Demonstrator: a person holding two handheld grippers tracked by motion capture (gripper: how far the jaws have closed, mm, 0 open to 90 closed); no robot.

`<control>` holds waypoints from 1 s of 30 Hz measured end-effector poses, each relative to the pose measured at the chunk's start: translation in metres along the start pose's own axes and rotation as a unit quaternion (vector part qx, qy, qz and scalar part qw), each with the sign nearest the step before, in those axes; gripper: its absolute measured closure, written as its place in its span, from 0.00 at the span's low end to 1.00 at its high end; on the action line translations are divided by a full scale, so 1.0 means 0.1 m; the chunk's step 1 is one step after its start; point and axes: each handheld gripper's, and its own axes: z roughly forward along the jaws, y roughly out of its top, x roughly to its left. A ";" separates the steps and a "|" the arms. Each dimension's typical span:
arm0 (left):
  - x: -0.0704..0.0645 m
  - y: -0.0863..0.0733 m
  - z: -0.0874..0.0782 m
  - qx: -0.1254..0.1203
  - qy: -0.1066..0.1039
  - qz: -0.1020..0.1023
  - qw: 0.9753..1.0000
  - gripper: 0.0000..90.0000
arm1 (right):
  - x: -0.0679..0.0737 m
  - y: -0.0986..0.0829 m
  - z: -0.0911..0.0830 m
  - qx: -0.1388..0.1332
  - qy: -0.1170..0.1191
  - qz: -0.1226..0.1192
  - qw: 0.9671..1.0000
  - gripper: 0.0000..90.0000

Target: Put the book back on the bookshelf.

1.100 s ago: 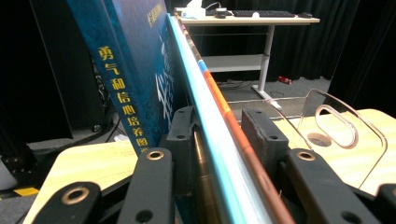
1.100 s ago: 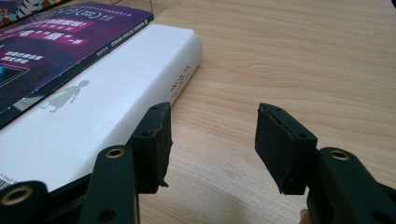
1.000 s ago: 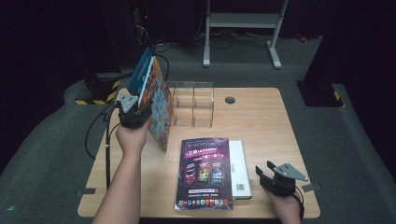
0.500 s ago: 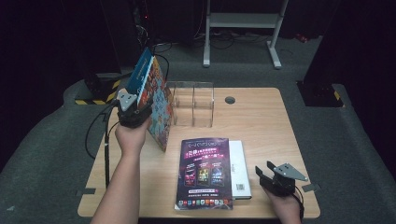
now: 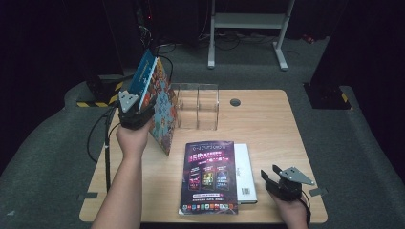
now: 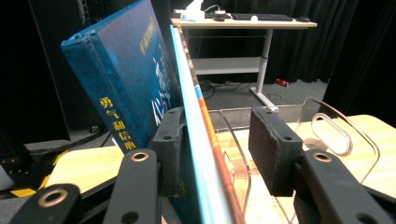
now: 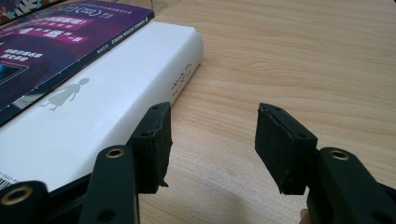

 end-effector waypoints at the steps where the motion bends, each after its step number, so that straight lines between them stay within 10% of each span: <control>1: 0.01 0.00 0.00 -0.002 0.000 -0.003 1.000 0.62 | 0.00 0.00 0.00 0.000 0.000 0.000 1.000 0.51; 30: 0.01 0.04 -0.02 -0.014 -0.005 -0.007 1.000 0.49 | 0.00 -0.01 0.01 0.003 -0.001 0.000 1.000 0.51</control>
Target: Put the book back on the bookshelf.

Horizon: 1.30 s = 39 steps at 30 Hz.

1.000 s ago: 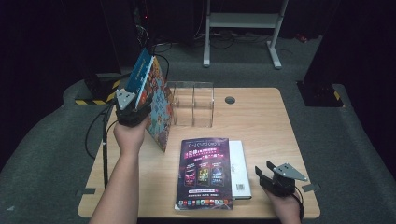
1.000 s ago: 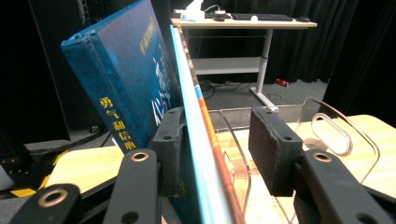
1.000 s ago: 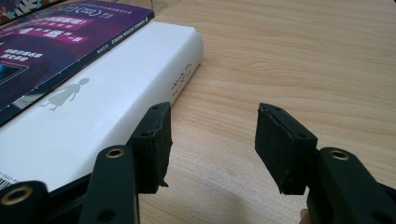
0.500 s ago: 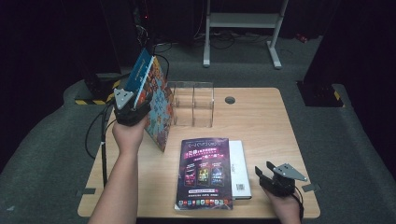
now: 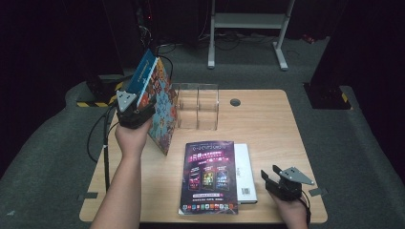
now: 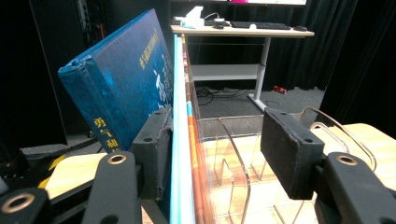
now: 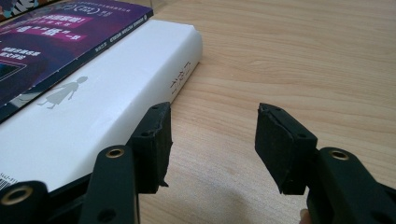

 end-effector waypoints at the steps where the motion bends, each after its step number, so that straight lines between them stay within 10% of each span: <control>1: 0.00 0.00 0.00 0.000 0.000 0.000 1.000 0.49 | 0.00 0.00 0.00 0.000 0.000 0.000 1.000 0.51; 39: 0.03 0.05 -0.11 -0.015 0.009 0.015 1.000 0.53 | 0.01 -0.01 0.02 0.002 0.001 -0.002 1.000 0.51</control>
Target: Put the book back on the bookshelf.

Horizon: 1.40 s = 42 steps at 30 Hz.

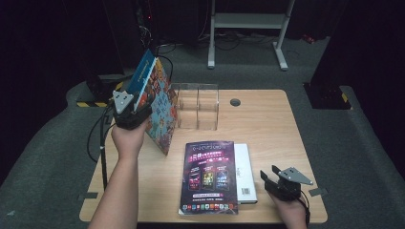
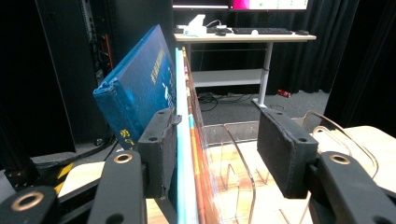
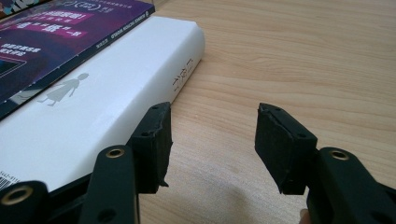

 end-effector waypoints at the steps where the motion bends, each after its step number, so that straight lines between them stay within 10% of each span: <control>1: 0.01 0.00 -0.01 -0.001 0.001 0.000 1.000 0.53 | 0.00 0.00 0.00 0.000 0.000 0.001 1.000 0.51; 42: -0.02 0.02 -0.27 -0.018 -0.013 -0.004 1.000 0.52 | 0.01 0.02 -0.03 -0.004 0.000 0.002 1.000 0.51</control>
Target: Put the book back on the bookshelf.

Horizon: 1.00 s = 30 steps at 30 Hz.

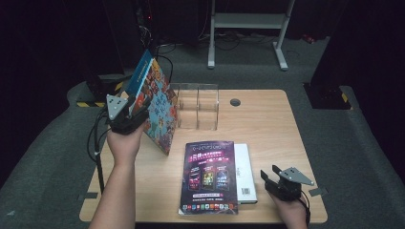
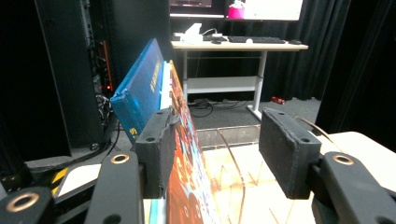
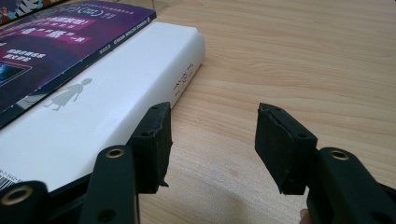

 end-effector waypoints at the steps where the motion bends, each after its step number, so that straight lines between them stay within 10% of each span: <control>1: -0.01 -0.01 -0.02 0.000 -0.002 0.002 1.000 0.52 | 0.00 0.00 0.00 0.000 0.000 0.000 1.000 0.51; 30: -0.34 -0.61 -0.43 0.072 -0.089 0.022 0.993 0.46 | 0.02 0.01 0.00 0.001 0.008 -0.002 1.000 0.53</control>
